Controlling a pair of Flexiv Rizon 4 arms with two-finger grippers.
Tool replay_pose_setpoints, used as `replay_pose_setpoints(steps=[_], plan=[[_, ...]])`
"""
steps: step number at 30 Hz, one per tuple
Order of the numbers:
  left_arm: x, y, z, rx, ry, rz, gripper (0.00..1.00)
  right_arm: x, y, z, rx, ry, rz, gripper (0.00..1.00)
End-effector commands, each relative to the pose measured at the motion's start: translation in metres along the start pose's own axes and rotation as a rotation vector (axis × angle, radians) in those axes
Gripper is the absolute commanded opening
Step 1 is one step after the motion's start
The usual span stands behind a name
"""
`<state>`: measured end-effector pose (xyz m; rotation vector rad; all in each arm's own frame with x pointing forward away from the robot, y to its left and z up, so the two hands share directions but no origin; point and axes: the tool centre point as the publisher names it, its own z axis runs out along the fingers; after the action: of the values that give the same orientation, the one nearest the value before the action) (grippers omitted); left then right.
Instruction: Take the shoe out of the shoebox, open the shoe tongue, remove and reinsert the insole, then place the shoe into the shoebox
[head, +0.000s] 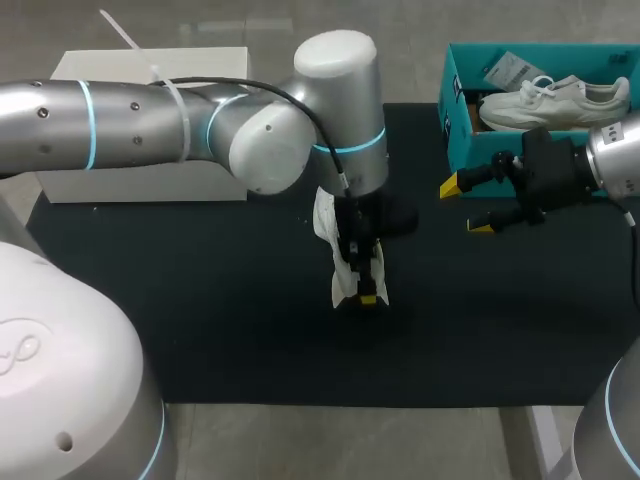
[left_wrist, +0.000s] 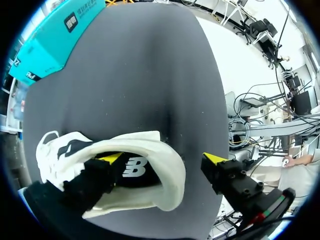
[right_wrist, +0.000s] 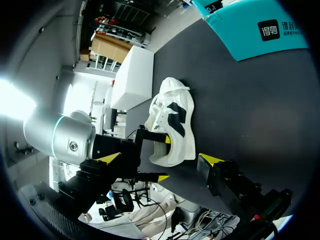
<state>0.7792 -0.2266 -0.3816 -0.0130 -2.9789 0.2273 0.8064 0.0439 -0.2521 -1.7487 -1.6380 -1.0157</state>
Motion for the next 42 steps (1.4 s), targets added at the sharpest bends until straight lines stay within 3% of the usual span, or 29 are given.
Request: replay_pose_setpoints(steps=[1,15,16,17,19,31,42], plan=[[-0.001,0.003,0.009,0.007,0.012,-0.008,1.00,0.001,-0.001,0.001,-0.001,-0.003,0.002,1.00],[-0.008,0.010,0.031,-0.024,0.011,-0.011,1.00,0.001,-0.001,0.001,-0.001,-0.003,0.002,1.00],[-0.008,0.010,0.032,-0.025,0.011,-0.011,0.89,0.001,-0.001,0.001,-0.001,-0.003,0.002,1.00],[-0.008,0.010,0.032,-0.027,0.012,-0.012,0.45,0.001,-0.001,0.001,-0.001,-0.003,0.002,1.00],[-0.007,0.011,0.032,-0.030,0.015,-0.011,0.00,0.001,-0.001,0.001,-0.001,-0.003,0.002,1.00],[0.005,0.019,0.007,-0.056,0.059,0.023,0.00,0.001,-0.001,0.001,-0.001,-0.003,0.002,1.00],[0.022,0.027,-0.050,-0.060,0.121,0.088,0.00,0.001,-0.001,0.001,-0.001,-0.003,0.002,1.00]])
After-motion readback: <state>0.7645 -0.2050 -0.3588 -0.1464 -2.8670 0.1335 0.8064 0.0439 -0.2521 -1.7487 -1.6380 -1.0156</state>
